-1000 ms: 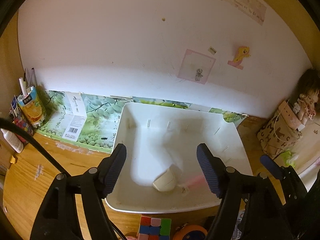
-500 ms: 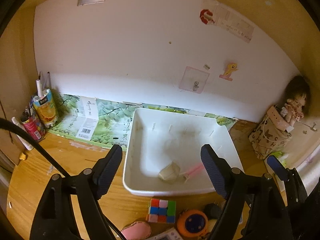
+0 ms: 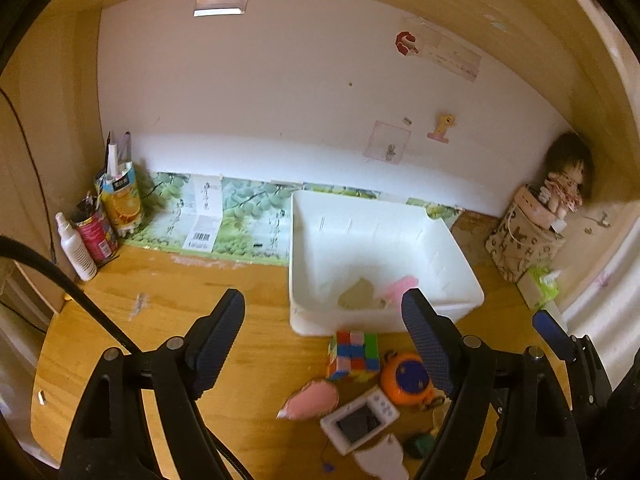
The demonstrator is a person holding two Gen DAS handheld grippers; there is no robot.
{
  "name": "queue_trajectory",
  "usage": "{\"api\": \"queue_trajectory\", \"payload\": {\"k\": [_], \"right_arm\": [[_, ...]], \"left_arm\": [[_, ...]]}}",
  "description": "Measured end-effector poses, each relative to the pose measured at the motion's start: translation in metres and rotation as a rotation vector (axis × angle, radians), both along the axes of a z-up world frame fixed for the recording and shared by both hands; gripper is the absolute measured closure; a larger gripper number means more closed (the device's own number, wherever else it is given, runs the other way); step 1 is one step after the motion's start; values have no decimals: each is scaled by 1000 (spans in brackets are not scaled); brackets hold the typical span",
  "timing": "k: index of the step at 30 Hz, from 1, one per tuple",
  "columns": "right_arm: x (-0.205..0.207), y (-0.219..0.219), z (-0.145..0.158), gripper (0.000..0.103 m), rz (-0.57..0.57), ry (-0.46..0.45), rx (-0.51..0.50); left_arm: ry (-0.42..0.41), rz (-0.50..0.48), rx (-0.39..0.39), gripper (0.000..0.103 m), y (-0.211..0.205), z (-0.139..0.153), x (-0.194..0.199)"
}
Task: Organize rigid objects
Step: 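Withdraw both tools from the bin back over the table items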
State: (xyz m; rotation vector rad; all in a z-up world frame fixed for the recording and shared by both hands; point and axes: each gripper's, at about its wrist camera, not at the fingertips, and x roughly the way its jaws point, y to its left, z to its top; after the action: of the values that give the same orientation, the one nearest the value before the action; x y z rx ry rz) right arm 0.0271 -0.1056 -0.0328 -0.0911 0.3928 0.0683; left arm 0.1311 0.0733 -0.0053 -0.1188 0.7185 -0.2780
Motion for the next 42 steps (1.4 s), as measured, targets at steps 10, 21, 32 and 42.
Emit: {"api": "queue_trajectory", "payload": {"k": [10, 21, 32, 42], "right_arm": [[-48, 23, -15, 21, -39, 40, 12], [-82, 22, -37, 21, -85, 133, -1], [-91, 2, -57, 20, -91, 226, 20], [-80, -20, -81, 20, 31, 330, 19]], "left_arm": [[41, -32, 13, 14, 26, -12, -40], [154, -61, -29, 11, 35, -37, -67], [400, -8, -168, 11, 33, -74, -74], [537, 77, -158, 11, 10, -102, -74]]}}
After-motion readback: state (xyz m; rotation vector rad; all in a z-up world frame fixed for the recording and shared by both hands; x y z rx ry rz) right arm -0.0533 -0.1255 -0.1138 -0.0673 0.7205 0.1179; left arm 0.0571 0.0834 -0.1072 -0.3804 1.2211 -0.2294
